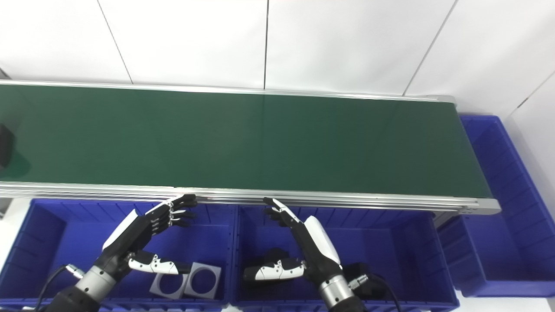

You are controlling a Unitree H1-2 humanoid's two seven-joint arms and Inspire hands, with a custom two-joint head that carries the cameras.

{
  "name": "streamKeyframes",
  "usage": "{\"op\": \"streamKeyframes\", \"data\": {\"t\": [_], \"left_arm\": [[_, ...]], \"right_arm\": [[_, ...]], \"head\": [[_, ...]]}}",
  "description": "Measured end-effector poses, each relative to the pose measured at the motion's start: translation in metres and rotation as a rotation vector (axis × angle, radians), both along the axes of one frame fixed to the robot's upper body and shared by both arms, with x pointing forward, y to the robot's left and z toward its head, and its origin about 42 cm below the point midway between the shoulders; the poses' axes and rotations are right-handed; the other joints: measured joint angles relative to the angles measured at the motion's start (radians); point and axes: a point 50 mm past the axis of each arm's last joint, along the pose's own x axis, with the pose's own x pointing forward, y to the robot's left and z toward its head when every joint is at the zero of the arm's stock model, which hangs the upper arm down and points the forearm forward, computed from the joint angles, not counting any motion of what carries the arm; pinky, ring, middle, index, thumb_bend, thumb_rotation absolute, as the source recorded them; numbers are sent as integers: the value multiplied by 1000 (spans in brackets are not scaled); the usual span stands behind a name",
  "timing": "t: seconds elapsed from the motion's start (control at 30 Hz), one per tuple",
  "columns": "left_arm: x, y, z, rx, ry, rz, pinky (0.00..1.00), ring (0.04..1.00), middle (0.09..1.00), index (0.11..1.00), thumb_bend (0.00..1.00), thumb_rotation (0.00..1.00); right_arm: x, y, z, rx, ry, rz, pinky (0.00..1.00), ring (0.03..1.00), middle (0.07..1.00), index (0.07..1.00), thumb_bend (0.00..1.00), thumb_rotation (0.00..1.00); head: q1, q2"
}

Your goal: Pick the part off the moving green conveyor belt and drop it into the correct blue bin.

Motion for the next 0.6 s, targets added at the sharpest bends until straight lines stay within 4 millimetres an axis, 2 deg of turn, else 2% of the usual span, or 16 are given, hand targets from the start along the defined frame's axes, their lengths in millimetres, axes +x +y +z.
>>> {"op": "streamKeyframes", "data": {"t": [0.47,0.53,0.6], "left_arm": [[0,0,0,-1,0,0,728,790,865,878,840,111],[0,0,0,-1,0,0,729,788,866,877,841,107],[0,0,0,0,0,0,724,784,861,873,850,121]], "right_arm": [[0,0,0,5,1,-2,817,837,846,912,910,359],[0,0,0,5,1,-1,819,839,845,913,911,368],[0,-1,0,2,1,-1,823,847,849,917,906,357]], "head": [[0,-2],[17,-3],[98,-11]]}}
